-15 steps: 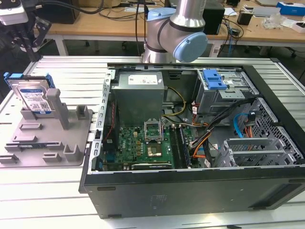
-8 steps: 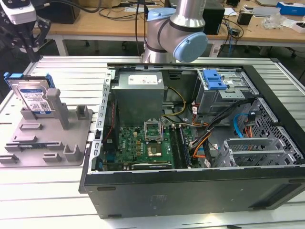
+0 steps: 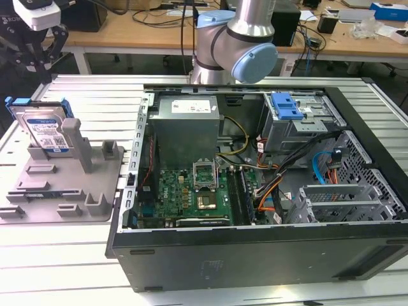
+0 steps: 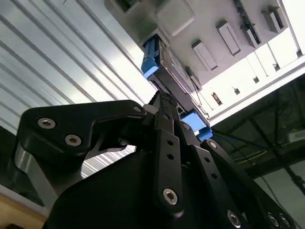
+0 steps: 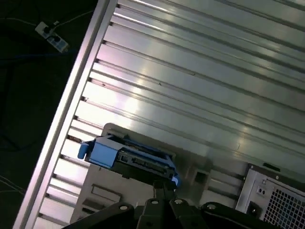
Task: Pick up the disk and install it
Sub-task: 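Pick up the disk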
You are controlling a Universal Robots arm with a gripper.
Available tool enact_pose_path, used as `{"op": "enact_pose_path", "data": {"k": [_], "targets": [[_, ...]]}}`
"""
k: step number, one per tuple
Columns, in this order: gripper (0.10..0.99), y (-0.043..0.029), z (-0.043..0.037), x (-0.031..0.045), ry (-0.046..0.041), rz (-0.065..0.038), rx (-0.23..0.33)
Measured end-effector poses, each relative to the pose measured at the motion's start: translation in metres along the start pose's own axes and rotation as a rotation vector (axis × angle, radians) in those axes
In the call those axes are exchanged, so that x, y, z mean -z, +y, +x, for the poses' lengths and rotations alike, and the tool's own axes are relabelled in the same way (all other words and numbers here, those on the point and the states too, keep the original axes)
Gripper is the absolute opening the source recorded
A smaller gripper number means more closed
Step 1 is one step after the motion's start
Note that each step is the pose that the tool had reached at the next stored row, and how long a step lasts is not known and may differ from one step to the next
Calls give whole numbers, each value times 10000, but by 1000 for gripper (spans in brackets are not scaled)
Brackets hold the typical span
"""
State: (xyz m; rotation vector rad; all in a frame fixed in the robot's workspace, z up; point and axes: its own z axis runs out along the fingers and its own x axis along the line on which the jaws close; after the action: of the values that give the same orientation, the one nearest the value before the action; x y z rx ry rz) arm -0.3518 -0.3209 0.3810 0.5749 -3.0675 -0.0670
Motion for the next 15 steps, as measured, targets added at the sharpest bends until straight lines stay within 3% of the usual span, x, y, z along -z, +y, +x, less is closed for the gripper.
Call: {"op": "enact_pose_path", "data": {"k": [4, 5, 10, 15], "targets": [[114, 0, 0, -4, 78, 18, 1639], [169, 0, 0, -5, 102, 23, 2145], [482, 0, 0, -6, 168, 34, 3407], [482, 0, 0, -7, 232, 47, 4681]]}}
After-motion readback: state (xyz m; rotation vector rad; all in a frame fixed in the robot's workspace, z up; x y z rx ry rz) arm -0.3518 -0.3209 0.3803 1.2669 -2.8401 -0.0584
